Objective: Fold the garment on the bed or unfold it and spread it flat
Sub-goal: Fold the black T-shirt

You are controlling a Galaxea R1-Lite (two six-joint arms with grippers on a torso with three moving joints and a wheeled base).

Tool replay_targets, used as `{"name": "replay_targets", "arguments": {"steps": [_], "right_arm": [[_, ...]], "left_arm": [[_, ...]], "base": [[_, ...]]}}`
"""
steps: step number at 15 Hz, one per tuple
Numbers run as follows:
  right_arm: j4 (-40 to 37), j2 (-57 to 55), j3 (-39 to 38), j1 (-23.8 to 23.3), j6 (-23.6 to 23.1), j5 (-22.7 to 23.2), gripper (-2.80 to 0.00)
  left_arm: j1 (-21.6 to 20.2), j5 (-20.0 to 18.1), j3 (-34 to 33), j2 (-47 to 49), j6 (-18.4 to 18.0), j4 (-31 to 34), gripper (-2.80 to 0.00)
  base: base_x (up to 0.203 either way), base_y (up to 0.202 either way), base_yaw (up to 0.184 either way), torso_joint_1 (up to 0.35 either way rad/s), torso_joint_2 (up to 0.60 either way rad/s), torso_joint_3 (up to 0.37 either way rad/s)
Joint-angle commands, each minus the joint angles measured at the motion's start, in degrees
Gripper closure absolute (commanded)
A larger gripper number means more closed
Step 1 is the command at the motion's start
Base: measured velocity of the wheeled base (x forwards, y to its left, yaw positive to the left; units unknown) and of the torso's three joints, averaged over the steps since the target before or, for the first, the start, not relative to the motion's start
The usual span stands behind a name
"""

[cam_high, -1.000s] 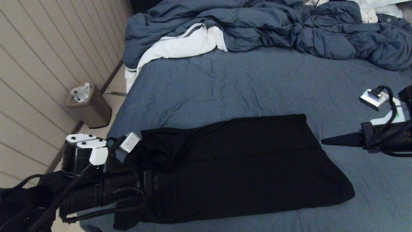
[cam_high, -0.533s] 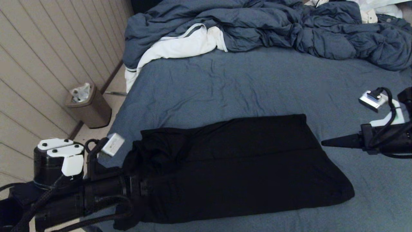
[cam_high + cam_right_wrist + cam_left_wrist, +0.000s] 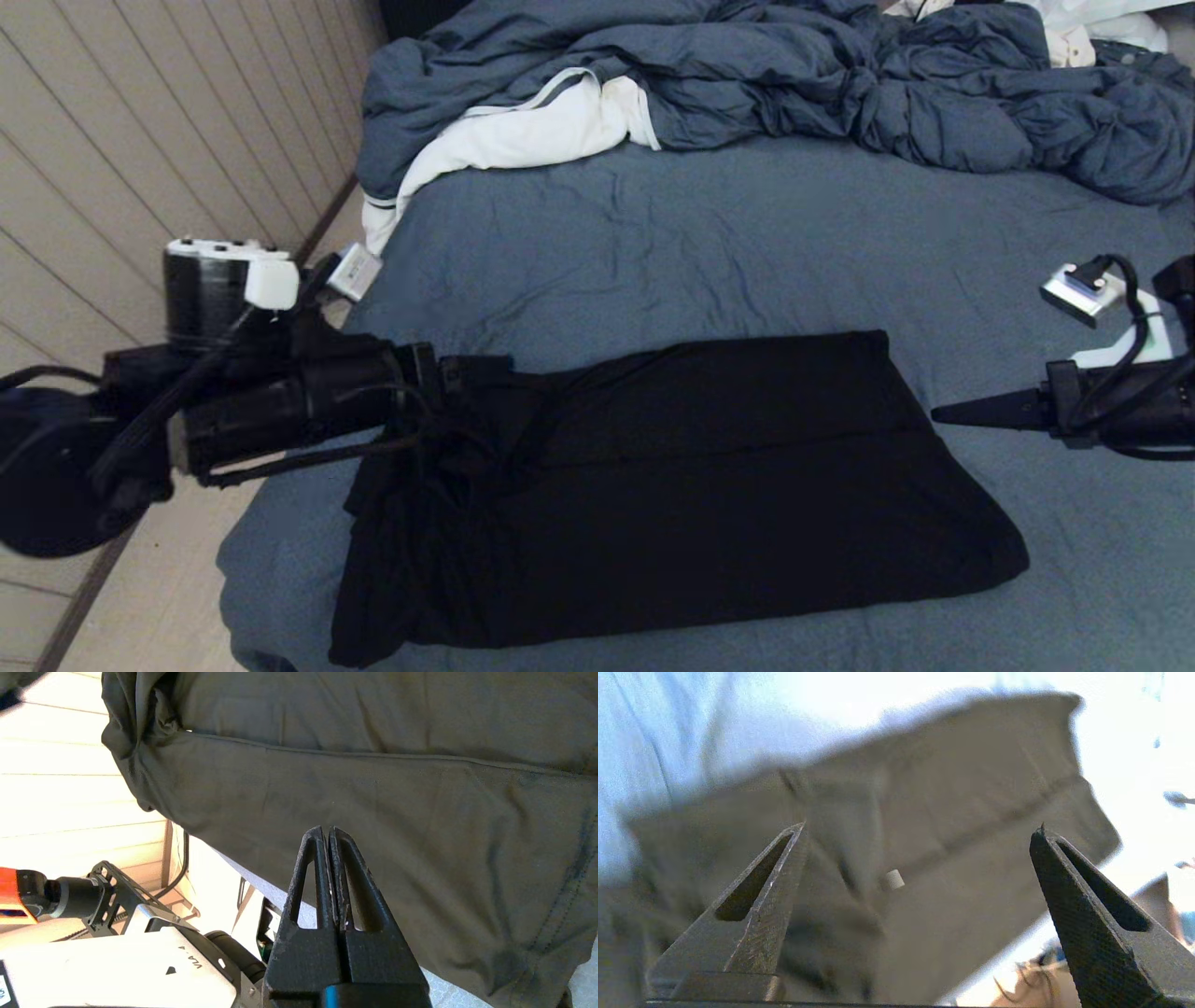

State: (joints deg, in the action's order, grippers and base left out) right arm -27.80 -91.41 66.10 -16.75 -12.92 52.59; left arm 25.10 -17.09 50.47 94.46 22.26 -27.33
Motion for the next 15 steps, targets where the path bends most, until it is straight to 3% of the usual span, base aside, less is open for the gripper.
{"name": "replay_targets", "arguments": {"steps": [1, 3, 4, 9, 15], "right_arm": [[-0.15, 0.0, -0.44, -0.04, -0.09, 0.32, 0.0], [-0.15, -0.08, -0.53, -0.13, -0.17, 0.82, 0.0], [-0.15, -0.09, -0.53, -0.13, -0.09, 1.02, 0.0], [-0.15, -0.18, -0.71, -0.21, -0.17, 1.02, 0.0], [-0.06, -0.44, -0.62, -1.0, -0.52, 1.02, 0.0]], "left_arm": [[-2.04, -0.01, 9.06, 9.61, -0.25, 3.58, -2.8], [-5.12, 0.09, 16.02, 14.43, -0.5, 9.03, -2.8], [-5.96, 0.21, 18.24, 15.94, -0.53, 10.43, 0.0], [-6.39, 0.66, 26.45, 19.89, -0.64, 14.87, 0.0], [-5.68, 0.66, 28.02, 23.93, -0.73, 15.64, 0.0]], "base": [[0.0, 0.0, 0.0, 0.0, 0.0, 0.0], [0.0, 0.0, 0.0, 0.0, 0.0, 0.0], [0.0, 0.0, 0.0, 0.0, 0.0, 0.0], [0.0, 0.0, 0.0, 0.0, 0.0, 0.0], [0.0, 0.0, 0.0, 0.0, 0.0, 0.0]]}}
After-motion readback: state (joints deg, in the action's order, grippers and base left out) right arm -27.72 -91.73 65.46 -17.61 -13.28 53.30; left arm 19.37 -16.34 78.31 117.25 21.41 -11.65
